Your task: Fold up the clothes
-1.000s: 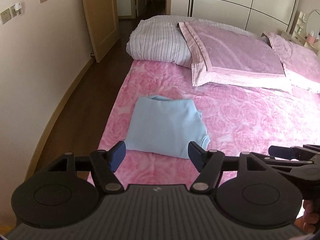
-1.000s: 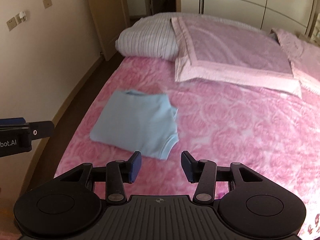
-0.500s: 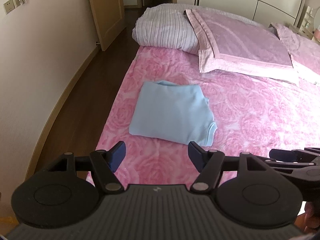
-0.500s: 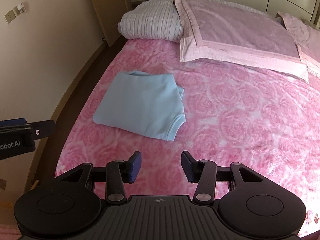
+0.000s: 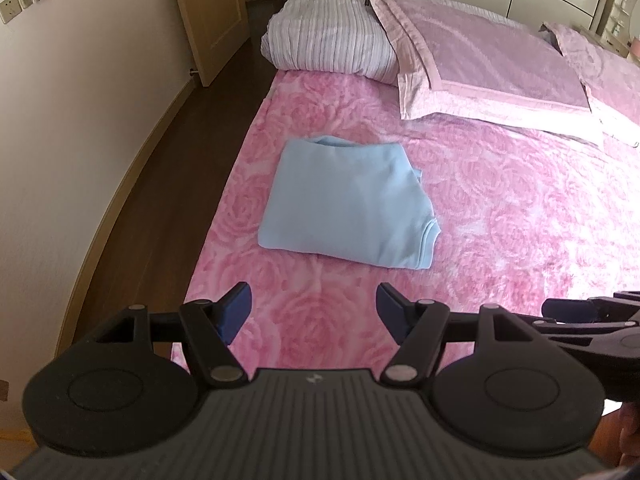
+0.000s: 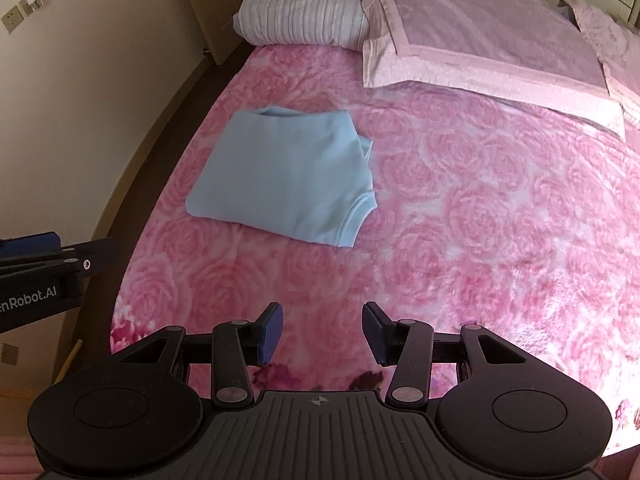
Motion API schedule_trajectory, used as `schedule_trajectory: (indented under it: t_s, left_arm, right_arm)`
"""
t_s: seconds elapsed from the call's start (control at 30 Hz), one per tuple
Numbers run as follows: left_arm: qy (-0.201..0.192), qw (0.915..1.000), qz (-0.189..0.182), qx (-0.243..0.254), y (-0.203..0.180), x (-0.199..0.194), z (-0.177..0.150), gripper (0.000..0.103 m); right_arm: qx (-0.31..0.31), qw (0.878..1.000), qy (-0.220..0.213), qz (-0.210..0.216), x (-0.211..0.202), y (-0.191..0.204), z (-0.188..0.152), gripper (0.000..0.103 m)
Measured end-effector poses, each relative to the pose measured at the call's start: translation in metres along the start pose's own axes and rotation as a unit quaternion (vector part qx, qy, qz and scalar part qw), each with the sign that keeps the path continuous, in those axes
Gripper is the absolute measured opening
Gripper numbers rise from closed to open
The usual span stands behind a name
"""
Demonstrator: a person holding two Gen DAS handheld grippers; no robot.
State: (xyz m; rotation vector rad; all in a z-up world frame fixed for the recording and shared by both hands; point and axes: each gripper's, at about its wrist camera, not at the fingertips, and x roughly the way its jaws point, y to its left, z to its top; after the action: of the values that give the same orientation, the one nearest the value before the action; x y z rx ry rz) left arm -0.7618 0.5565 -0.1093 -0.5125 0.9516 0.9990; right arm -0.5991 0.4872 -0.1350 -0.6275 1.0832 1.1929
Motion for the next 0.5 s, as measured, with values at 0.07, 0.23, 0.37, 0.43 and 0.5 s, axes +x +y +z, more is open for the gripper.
schedule_trajectory:
  t_s: [0.07, 0.23, 0.37, 0.43, 0.5]
  left_arm:
    - [0.001, 1.0000, -0.001, 0.002, -0.0011, 0.0012, -0.0001, 0.066]
    - [0.000, 1.0000, -0.001, 0.004, -0.0016, 0.0020, 0.0010, 0.066]
    - [-0.002, 1.0000, 0.001, 0.003, 0.0005, 0.0017, 0.0031, 0.066]
    - [-0.003, 1.0000, 0.004, 0.001, 0.0023, 0.0013, 0.0041, 0.066]
    - [-0.004, 1.0000, 0.006, -0.002, 0.0045, 0.0016, 0.0056, 0.066]
  right_arm:
    - [0.001, 1.000, 0.002, 0.000, 0.0006, -0.0005, 0.0000, 0.048]
    - [0.002, 1.000, 0.004, 0.000, 0.0011, -0.0004, 0.0009, 0.048]
    - [0.000, 1.000, 0.003, 0.002, 0.0009, 0.0012, 0.0043, 0.048]
    - [-0.002, 1.000, 0.002, 0.004, 0.0011, 0.0023, 0.0064, 0.048]
    - [-0.003, 1.000, 0.001, 0.005, 0.0017, 0.0040, 0.0088, 0.048]
